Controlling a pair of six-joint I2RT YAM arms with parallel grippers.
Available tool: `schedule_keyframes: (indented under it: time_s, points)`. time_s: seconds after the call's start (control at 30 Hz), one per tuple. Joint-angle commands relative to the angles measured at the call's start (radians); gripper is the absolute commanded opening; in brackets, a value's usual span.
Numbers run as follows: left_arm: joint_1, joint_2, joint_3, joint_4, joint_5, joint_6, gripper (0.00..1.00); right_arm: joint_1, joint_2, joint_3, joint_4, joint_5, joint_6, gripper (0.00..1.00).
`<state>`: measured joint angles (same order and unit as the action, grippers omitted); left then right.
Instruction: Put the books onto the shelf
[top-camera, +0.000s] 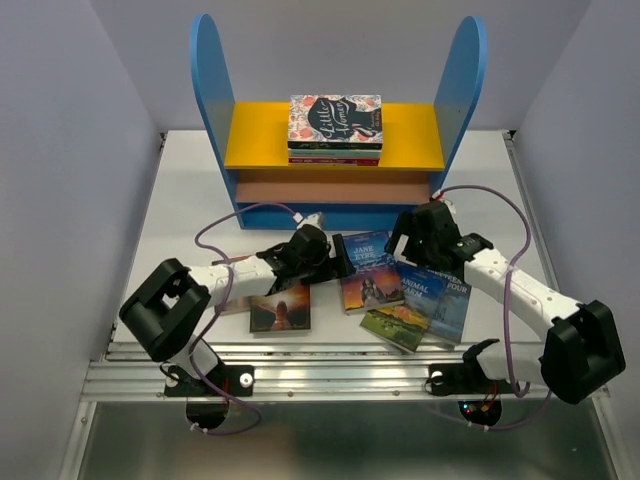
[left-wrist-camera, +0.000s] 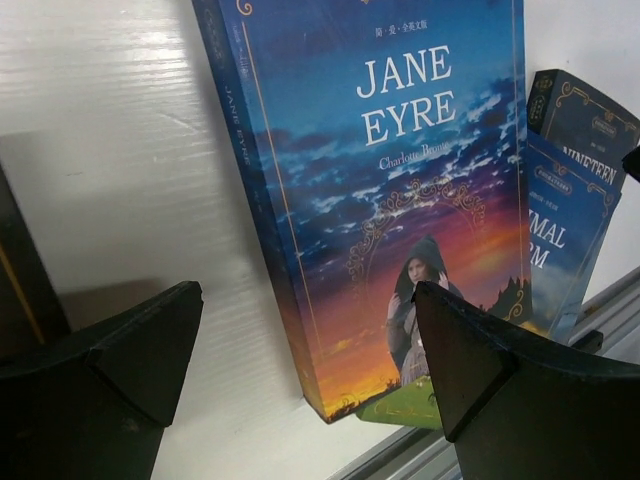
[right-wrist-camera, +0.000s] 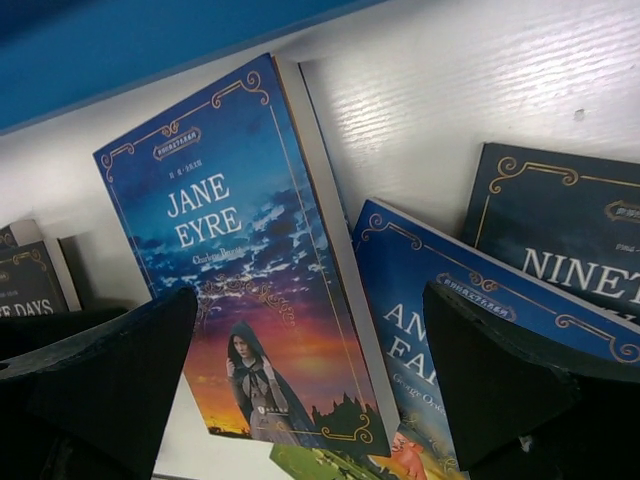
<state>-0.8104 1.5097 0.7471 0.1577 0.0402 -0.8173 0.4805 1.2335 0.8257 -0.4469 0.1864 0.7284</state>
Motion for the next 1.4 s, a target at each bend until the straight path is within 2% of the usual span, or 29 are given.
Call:
schedule_keyframes:
  time_s: [0.0, 0.13, 0.17, 0.27, 0.3, 0.37, 0.53, 0.67, 0.73, 0.93, 1.2, 1.37]
  points:
    - [-0.003, 0.056, 0.057, 0.065, 0.053, -0.003, 0.99, 0.007, 0.006, -0.022, 0.105, -0.056, 0.042, 1.00]
    - [-0.003, 0.104, 0.057, 0.082, 0.073, -0.019, 0.93, 0.007, 0.032, -0.053, 0.154, -0.105, 0.049, 1.00]
    - [-0.003, 0.112, 0.061, 0.085, 0.076, -0.025, 0.84, 0.007, 0.047, -0.059, 0.168, -0.111, 0.052, 1.00]
    - [-0.003, 0.136, 0.069, 0.080, 0.082, -0.032, 0.69, 0.007, 0.066, -0.080, 0.194, -0.133, 0.068, 1.00]
    - [-0.001, 0.144, 0.072, 0.072, 0.076, -0.040, 0.57, 0.007, 0.073, -0.085, 0.198, -0.137, 0.072, 1.00]
    - [-0.001, 0.149, 0.075, 0.054, 0.073, -0.043, 0.45, 0.007, 0.083, -0.098, 0.217, -0.145, 0.077, 1.00]
    - [-0.001, 0.153, 0.077, 0.037, 0.067, -0.051, 0.42, 0.007, 0.121, -0.131, 0.266, -0.160, 0.074, 1.00]
    - [-0.001, 0.165, 0.086, 0.022, 0.073, -0.051, 0.38, 0.007, 0.135, -0.142, 0.347, -0.350, 0.040, 0.98]
    - [-0.003, 0.165, 0.086, 0.020, 0.072, -0.052, 0.33, 0.007, 0.123, -0.146, 0.381, -0.410, 0.029, 0.96]
    - [-0.001, 0.149, 0.074, 0.013, 0.061, -0.065, 0.33, 0.007, 0.018, -0.126, 0.484, -0.602, 0.009, 0.95]
    - [-0.001, 0.142, 0.075, 0.011, 0.055, -0.069, 0.32, 0.007, 0.006, -0.118, 0.484, -0.668, 0.023, 0.94]
    - [-0.001, 0.147, 0.077, 0.014, 0.059, -0.068, 0.32, 0.007, 0.064, -0.129, 0.465, -0.671, 0.037, 0.89]
